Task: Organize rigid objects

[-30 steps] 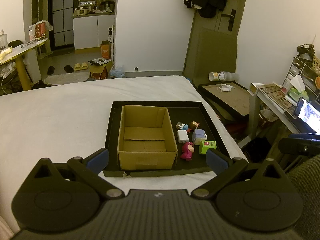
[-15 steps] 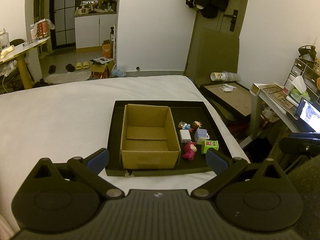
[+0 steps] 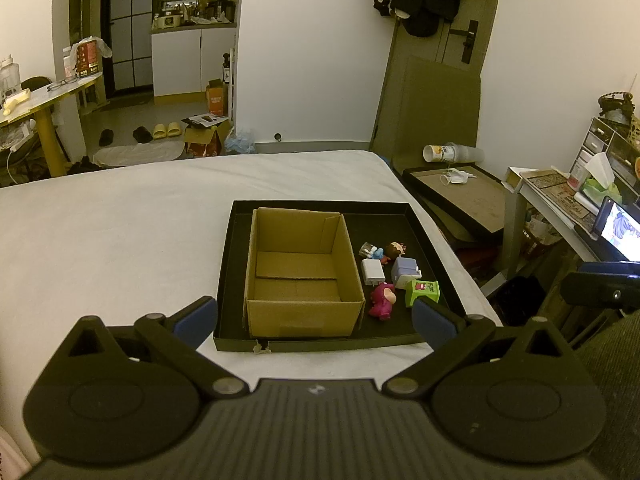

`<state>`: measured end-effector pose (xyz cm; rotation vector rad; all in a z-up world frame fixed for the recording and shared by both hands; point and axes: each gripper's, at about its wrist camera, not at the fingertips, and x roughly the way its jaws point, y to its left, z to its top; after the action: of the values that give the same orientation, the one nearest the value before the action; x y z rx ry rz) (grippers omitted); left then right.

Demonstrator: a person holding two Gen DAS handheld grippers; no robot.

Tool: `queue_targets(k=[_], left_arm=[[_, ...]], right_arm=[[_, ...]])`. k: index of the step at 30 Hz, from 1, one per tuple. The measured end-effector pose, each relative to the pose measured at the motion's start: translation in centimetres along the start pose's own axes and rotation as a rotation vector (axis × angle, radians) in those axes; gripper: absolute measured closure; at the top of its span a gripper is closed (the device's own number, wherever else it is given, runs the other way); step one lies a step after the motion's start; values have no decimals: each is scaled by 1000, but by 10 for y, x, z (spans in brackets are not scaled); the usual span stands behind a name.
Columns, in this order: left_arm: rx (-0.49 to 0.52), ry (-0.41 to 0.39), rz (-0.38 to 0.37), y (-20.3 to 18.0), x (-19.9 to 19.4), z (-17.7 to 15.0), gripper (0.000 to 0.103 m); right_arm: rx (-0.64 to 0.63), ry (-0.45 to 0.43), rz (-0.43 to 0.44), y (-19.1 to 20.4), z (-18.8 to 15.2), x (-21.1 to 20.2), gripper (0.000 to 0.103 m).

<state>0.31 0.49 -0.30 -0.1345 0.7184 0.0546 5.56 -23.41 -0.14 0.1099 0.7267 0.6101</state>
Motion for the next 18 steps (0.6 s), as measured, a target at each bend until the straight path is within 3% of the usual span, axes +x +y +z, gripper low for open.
queue_targets(k=[18], left_arm=[[3,-2,3,1,-1,0,0]], right_arm=[[1,-1,-5,1,0,-1,0]])
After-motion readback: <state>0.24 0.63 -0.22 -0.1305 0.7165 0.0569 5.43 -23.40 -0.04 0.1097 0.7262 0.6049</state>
